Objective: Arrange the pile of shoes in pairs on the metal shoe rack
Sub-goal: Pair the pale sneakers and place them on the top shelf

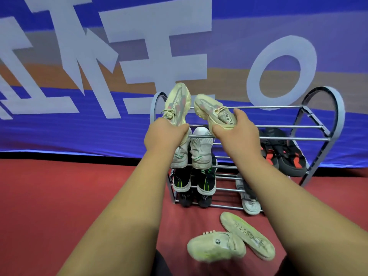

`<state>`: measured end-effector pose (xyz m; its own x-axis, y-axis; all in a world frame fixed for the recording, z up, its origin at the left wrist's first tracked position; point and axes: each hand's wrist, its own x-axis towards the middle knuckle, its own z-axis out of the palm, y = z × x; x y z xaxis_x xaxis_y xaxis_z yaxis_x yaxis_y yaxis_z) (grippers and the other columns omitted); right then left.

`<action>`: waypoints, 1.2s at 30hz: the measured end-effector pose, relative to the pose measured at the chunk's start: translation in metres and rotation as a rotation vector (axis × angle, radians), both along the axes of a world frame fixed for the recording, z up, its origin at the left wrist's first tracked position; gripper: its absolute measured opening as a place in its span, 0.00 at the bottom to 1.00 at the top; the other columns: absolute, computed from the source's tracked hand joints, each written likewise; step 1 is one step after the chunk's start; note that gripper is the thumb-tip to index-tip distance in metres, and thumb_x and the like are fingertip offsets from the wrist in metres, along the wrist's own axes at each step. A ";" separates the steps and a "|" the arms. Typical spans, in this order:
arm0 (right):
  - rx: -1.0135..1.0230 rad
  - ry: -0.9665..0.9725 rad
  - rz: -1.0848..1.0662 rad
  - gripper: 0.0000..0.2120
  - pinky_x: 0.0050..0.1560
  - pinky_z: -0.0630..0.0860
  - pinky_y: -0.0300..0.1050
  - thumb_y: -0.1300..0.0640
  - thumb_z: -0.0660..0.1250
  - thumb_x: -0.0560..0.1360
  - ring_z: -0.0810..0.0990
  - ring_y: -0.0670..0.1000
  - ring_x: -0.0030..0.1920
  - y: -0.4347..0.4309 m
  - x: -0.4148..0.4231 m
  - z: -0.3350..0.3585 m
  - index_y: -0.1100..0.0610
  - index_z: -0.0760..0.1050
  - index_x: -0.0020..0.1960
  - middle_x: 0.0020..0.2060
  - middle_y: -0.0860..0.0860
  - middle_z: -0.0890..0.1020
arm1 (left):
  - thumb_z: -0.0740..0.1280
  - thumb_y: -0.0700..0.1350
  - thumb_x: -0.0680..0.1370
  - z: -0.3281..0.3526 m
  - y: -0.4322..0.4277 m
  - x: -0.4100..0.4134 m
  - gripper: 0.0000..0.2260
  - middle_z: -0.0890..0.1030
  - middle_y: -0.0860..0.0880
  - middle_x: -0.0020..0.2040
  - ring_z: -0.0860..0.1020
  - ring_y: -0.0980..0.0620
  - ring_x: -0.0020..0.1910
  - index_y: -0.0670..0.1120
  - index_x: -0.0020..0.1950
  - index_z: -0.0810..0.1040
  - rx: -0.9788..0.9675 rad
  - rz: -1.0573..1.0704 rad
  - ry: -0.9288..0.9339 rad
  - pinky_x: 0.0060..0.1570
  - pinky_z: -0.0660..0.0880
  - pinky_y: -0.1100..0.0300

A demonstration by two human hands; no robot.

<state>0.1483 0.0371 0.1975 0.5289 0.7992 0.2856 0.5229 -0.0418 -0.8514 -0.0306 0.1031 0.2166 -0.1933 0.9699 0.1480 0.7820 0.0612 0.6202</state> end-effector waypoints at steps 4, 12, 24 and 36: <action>0.022 0.016 -0.046 0.39 0.57 0.76 0.52 0.39 0.72 0.70 0.77 0.56 0.62 0.028 0.000 -0.006 0.50 0.69 0.78 0.57 0.48 0.81 | 0.71 0.64 0.71 -0.011 0.016 0.010 0.19 0.78 0.51 0.39 0.80 0.44 0.42 0.49 0.41 0.73 0.012 -0.010 0.043 0.38 0.73 0.56; -0.015 -0.099 -0.016 0.34 0.48 0.70 0.51 0.33 0.71 0.71 0.75 0.58 0.60 0.075 -0.008 -0.028 0.53 0.73 0.68 0.56 0.48 0.81 | 0.70 0.68 0.75 -0.020 0.060 0.018 0.27 0.77 0.50 0.44 0.76 0.45 0.42 0.45 0.59 0.79 0.072 0.061 0.127 0.39 0.71 0.54; -0.104 -0.202 0.235 0.31 0.52 0.81 0.54 0.34 0.74 0.65 0.82 0.50 0.55 0.080 -0.007 -0.051 0.41 0.71 0.65 0.54 0.41 0.83 | 0.78 0.52 0.73 -0.041 0.070 -0.016 0.21 0.82 0.53 0.52 0.80 0.49 0.50 0.50 0.63 0.77 -0.005 -0.248 -0.035 0.41 0.72 0.58; -0.061 -0.396 0.188 0.32 0.64 0.75 0.53 0.36 0.73 0.70 0.77 0.55 0.62 0.056 -0.011 -0.050 0.49 0.73 0.70 0.59 0.47 0.81 | 0.75 0.59 0.75 -0.056 0.068 -0.017 0.29 0.77 0.48 0.66 0.78 0.45 0.62 0.48 0.71 0.72 0.092 -0.250 -0.023 0.55 0.79 0.47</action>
<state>0.1374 0.0930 0.1475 0.2322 0.8928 0.3860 0.8115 0.0410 -0.5829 -0.0471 0.1708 0.1602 0.0466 0.9706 0.2360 0.7512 -0.1898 0.6322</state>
